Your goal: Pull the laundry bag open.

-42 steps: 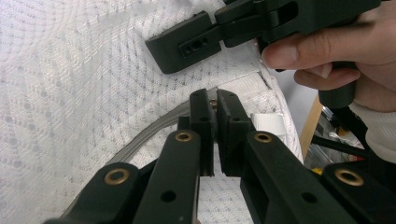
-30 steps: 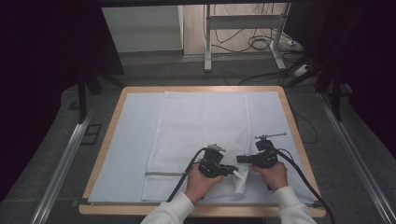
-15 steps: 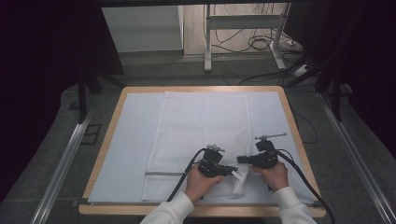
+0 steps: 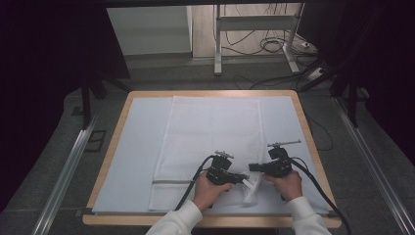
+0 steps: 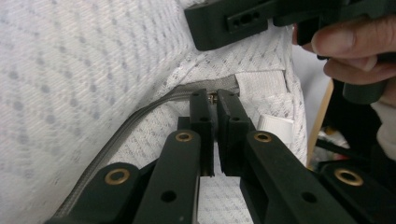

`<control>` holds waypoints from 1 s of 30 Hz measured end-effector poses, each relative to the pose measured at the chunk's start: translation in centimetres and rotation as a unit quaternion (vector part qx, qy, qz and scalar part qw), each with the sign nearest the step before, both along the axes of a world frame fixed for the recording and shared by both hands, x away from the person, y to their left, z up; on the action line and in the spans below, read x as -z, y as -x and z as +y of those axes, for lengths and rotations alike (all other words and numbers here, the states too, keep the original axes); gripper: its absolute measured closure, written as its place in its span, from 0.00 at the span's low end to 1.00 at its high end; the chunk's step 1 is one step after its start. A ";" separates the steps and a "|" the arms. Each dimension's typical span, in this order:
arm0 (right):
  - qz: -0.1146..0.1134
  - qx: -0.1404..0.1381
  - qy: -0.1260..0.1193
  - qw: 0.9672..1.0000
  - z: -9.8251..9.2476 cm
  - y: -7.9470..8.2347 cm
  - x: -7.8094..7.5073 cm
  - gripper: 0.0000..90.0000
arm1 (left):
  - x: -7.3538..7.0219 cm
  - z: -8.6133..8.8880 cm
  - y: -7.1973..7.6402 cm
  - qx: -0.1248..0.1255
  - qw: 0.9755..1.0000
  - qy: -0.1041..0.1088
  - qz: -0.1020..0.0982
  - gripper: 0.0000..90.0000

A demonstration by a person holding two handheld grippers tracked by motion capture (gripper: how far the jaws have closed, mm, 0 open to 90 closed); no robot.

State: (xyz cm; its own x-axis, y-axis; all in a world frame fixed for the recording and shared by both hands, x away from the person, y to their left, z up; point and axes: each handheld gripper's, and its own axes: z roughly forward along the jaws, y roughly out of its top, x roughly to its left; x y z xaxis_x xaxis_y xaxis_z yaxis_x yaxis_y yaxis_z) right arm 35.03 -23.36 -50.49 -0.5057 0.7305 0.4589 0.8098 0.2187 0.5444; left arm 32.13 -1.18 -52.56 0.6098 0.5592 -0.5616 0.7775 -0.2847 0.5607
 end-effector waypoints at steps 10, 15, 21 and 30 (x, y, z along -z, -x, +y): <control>0.002 0.000 0.002 1.000 0.0 0.0 0.2 0.98 | 0.0 0.4 -0.1 -0.004 1.000 -0.007 -0.005 0.96; 0.002 -0.001 0.001 1.000 0.0 0.0 0.2 0.98 | 0.0 0.6 -0.1 -0.008 1.000 -0.008 -0.004 0.96; 0.002 0.000 0.000 1.000 0.0 0.0 0.2 0.98 | 0.1 0.8 -0.3 -0.009 1.000 -0.005 -0.001 0.96; 0.000 0.005 -0.001 1.000 -0.1 0.0 0.1 0.98 | 0.4 1.4 -0.4 -0.011 1.000 -0.016 0.001 0.96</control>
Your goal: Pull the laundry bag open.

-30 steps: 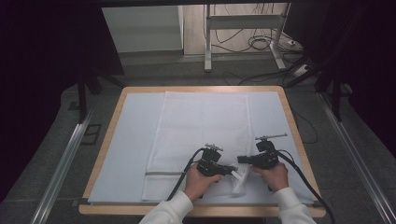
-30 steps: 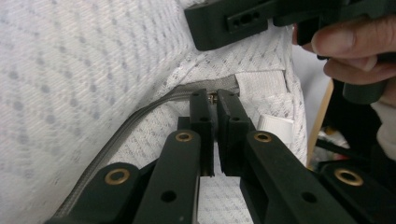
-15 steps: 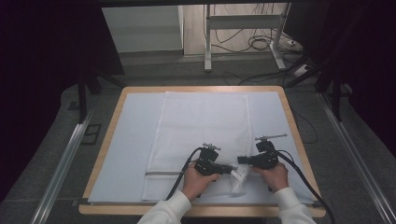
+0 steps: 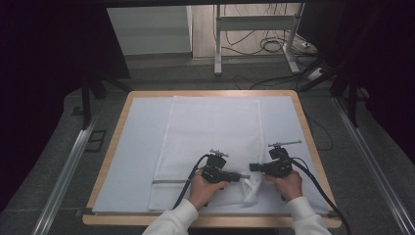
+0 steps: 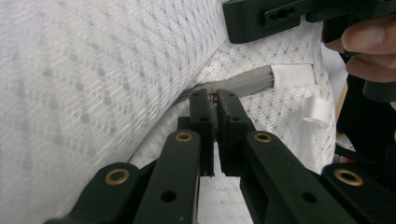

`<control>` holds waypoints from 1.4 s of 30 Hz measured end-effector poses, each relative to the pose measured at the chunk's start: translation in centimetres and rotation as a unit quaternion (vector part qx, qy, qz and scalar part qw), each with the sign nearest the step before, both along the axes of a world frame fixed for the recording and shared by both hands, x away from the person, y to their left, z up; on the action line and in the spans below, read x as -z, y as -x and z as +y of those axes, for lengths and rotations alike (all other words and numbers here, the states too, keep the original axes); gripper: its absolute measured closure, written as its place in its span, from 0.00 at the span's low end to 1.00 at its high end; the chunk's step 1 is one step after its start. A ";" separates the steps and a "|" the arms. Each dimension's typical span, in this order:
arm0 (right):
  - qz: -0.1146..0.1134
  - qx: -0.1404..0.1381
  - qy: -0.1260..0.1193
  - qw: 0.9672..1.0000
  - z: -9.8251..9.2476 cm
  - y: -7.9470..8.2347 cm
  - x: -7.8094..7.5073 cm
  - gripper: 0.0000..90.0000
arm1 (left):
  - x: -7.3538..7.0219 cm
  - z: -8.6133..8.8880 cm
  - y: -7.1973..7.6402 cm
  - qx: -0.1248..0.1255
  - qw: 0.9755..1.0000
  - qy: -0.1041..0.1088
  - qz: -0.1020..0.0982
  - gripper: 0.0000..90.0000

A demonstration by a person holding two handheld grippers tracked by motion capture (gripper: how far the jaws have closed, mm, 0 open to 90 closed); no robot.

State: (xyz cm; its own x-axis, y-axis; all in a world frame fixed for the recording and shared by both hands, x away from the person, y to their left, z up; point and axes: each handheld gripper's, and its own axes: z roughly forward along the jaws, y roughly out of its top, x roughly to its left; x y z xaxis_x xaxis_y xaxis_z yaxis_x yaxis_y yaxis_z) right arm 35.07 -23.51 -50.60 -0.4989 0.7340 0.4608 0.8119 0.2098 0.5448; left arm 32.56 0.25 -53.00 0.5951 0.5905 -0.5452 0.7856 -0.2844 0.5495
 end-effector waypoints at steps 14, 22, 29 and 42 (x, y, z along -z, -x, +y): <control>0.002 0.007 -0.010 1.000 -0.2 -0.1 0.1 0.98 | 0.0 0.9 -0.3 -0.004 1.000 0.003 0.008 0.96; 0.000 0.006 -0.008 1.000 -0.1 0.0 0.1 0.98 | -0.1 1.3 -0.3 -0.004 1.000 0.003 0.006 0.96; -0.004 0.007 -0.007 1.000 -0.2 0.0 0.0 0.98 | -0.1 1.6 -0.2 -0.008 1.000 0.003 0.006 0.96; -0.004 0.005 -0.008 1.000 -0.1 0.0 0.0 0.98 | -0.2 2.2 -0.2 -0.008 1.000 -0.007 -0.001 0.96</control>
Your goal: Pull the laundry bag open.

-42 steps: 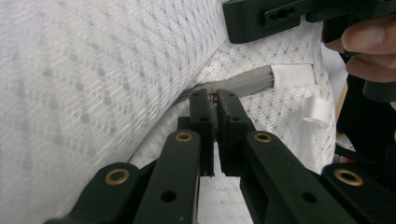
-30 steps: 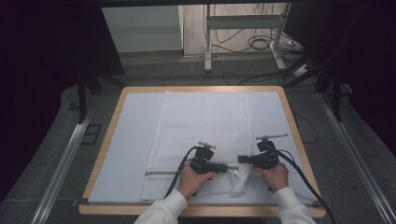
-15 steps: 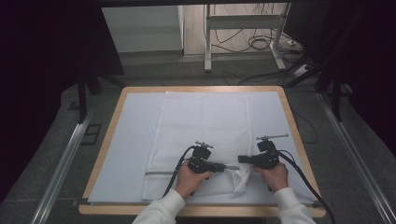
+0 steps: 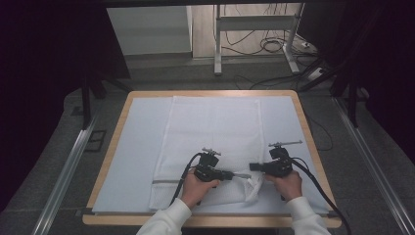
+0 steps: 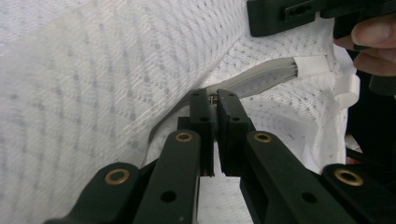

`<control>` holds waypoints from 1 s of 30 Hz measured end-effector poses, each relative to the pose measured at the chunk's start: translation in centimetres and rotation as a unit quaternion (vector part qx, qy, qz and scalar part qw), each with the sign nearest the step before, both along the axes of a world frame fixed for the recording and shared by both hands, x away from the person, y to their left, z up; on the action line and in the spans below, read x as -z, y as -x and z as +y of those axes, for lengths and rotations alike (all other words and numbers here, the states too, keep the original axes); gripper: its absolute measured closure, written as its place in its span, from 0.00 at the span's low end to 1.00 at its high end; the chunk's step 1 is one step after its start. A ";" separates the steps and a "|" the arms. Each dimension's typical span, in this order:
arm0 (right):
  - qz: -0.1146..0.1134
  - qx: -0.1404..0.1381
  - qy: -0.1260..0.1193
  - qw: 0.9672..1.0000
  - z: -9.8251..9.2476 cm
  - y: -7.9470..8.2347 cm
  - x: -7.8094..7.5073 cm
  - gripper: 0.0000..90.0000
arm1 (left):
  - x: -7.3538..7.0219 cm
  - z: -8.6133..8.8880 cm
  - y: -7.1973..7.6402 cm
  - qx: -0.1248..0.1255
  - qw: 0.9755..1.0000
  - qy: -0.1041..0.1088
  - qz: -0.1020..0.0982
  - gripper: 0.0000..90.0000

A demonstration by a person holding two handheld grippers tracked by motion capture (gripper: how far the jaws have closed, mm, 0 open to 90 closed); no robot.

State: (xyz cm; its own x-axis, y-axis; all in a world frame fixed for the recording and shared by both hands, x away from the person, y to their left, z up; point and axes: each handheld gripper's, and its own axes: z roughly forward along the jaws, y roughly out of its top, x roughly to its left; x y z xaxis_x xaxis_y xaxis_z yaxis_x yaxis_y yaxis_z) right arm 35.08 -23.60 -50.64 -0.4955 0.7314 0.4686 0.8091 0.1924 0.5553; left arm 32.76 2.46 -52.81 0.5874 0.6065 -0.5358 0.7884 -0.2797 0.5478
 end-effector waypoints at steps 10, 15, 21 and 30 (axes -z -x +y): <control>-0.001 0.000 -0.001 1.000 0.0 0.0 0.0 0.98 | 0.0 1.0 0.2 -0.007 1.000 -0.006 -0.006 0.96; -0.002 0.000 0.002 1.000 -0.1 0.0 0.0 0.98 | -0.1 1.4 0.4 -0.010 1.000 -0.004 -0.005 0.96; -0.001 0.004 -0.004 1.000 -0.1 0.0 0.1 0.98 | -0.1 2.1 0.2 -0.012 1.000 0.005 0.001 0.96; -0.001 0.005 0.001 1.000 -0.1 0.1 0.3 0.98 | 0.0 2.7 0.2 -0.008 1.000 0.002 -0.001 0.96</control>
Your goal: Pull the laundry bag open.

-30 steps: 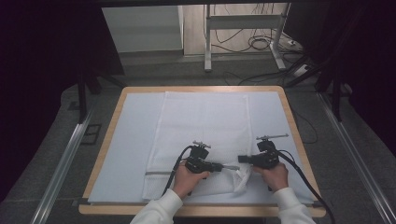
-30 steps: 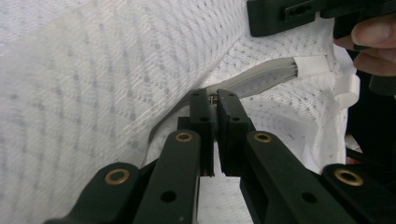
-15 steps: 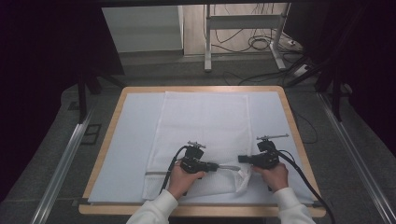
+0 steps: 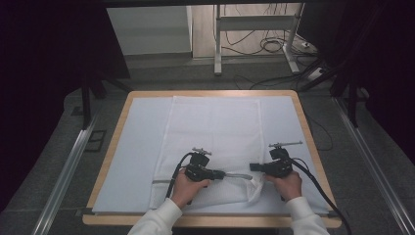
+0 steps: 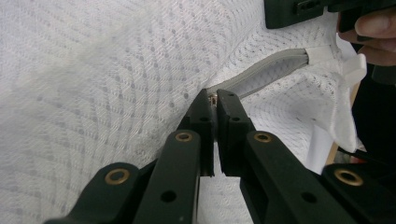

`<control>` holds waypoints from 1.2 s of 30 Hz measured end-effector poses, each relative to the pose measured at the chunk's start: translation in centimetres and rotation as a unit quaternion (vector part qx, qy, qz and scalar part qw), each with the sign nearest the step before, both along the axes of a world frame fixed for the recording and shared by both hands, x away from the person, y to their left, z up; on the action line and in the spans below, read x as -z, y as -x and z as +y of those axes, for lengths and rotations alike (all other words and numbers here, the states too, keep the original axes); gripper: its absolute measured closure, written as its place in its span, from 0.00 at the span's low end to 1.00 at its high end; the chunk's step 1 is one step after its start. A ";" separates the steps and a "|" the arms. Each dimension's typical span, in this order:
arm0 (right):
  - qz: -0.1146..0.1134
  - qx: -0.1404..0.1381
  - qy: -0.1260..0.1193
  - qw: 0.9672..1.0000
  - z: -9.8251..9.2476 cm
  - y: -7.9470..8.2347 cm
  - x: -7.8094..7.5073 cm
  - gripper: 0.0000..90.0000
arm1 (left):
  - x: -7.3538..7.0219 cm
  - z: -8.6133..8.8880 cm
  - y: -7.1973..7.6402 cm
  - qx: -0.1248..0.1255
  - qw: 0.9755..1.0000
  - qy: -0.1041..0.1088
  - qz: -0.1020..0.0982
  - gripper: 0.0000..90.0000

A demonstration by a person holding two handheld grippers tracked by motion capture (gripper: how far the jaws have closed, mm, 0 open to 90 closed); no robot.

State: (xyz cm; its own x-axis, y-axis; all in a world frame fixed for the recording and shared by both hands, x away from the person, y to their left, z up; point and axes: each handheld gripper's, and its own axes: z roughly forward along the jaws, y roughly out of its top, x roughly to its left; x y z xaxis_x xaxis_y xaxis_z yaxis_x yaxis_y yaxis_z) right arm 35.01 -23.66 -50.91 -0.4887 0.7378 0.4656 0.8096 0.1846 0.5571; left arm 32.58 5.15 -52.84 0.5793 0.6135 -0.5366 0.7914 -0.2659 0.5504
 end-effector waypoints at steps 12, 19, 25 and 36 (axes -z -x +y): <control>0.000 0.001 0.004 1.000 0.1 0.0 0.1 0.98 | 0.3 0.8 0.3 -0.001 1.000 0.004 0.002 0.96; -0.001 -0.002 0.008 1.000 0.1 0.0 0.1 0.98 | 0.5 1.5 0.5 -0.012 1.000 0.003 0.005 0.96; 0.000 -0.004 0.008 1.000 0.2 0.0 0.1 0.98 | 0.5 2.4 0.5 -0.015 1.000 0.005 0.007 0.96; -0.002 -0.004 0.009 1.000 0.2 0.0 0.1 0.98 | 0.4 3.5 0.8 -0.031 1.000 0.002 0.008 0.96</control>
State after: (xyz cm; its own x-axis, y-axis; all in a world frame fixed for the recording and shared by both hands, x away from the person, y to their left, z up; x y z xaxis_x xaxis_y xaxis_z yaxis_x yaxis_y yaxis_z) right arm 35.02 -23.48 -51.01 -0.4957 0.7427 0.4501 0.8065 0.2014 0.5560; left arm 31.78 8.61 -53.25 0.5324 0.6452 -0.5479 0.8145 -0.2144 0.5390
